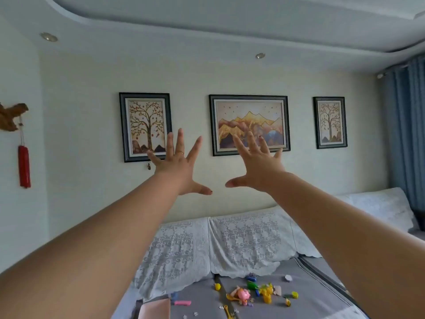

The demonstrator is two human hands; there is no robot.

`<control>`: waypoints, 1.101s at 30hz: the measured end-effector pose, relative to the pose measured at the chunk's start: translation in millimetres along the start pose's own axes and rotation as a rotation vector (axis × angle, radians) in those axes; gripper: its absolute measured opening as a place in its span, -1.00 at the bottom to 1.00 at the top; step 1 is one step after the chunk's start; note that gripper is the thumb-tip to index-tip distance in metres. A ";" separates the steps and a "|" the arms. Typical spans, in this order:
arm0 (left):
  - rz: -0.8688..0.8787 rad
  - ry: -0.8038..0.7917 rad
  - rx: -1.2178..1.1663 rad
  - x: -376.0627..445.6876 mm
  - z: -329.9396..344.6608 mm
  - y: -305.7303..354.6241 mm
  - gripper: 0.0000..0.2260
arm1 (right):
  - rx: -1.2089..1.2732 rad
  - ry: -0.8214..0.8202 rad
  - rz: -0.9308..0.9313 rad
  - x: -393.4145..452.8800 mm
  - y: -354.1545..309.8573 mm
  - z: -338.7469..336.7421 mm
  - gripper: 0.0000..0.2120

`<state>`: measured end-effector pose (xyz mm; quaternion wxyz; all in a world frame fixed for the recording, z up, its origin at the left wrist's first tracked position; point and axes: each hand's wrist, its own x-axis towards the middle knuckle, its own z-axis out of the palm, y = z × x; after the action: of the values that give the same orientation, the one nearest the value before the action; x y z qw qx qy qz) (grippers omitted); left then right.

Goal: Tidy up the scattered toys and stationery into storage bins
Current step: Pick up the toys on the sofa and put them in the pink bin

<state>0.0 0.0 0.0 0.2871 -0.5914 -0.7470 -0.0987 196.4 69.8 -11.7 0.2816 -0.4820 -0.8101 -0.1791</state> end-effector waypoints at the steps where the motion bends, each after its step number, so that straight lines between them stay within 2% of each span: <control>1: 0.008 -0.011 0.013 8.3 7.3 5.3 0.23 | -0.042 0.006 -0.007 5.8 5.0 7.4 0.20; 9: -0.034 -0.029 0.016 139.5 74.3 41.2 0.23 | -0.130 0.046 -0.057 121.3 68.2 98.3 0.16; 19: -0.052 -0.112 0.006 231.9 153.3 55.7 0.23 | -0.069 -0.072 -0.057 199.8 101.4 186.3 0.15; 27: -0.087 -0.152 -0.015 317.5 255.8 33.3 0.22 | -0.060 -0.133 -0.094 274.1 101.3 298.0 0.14; 33: -0.129 -0.160 -0.060 418.9 346.7 -1.6 0.22 | -0.074 -0.144 -0.096 373.7 87.1 400.0 0.13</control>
<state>-166.6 514.8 -53.9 0.2017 -0.5565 -0.8007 -0.0919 19.1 589.7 -85.9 0.1955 -0.4641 -0.8435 -0.1868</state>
